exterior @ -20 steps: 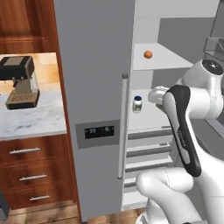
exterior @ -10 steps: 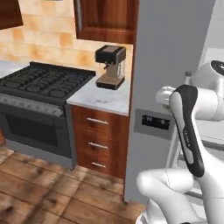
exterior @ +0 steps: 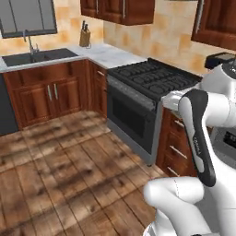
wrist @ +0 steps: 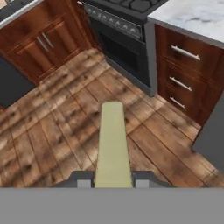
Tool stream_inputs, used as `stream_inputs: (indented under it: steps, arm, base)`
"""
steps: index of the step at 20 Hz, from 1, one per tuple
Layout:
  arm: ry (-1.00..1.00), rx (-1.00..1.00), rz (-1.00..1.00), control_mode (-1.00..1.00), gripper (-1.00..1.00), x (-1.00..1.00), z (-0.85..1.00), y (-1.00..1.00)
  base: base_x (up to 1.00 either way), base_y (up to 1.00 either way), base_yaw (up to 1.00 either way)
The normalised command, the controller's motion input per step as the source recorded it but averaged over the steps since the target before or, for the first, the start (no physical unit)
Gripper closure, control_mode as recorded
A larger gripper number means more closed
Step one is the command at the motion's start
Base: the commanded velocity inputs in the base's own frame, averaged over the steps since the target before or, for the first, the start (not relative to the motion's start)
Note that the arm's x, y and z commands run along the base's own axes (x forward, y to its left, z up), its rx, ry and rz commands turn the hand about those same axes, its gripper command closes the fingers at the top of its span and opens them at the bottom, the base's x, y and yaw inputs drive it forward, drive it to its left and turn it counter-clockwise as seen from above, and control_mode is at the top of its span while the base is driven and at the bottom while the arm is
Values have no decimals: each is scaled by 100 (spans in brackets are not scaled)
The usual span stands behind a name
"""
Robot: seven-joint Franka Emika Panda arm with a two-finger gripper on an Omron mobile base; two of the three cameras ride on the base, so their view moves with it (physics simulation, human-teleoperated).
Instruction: Pick the egg and butter from the fridge and place them by the bowl for mixing.
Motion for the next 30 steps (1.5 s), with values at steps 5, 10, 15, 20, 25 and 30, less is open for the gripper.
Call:
stream_inputs:
  steps: [5,10,15,20,25,30]
  arm:
    - [0,0,0,100,100,0,0,0]
    - [0,0,0,100,100,0,0,0]
    - [0,0,0,100,100,0,0,0]
    - [0,0,0,100,100,0,0,0]
    - [0,0,0,100,100,0,0,0]
    - [0,0,0,100,100,0,0,0]
  base:
    - [26,0,79]
    - [41,0,70]
    - [74,-3,41]
    - [88,-5,23]
    - [90,-9,19]
    - [90,-9,19]
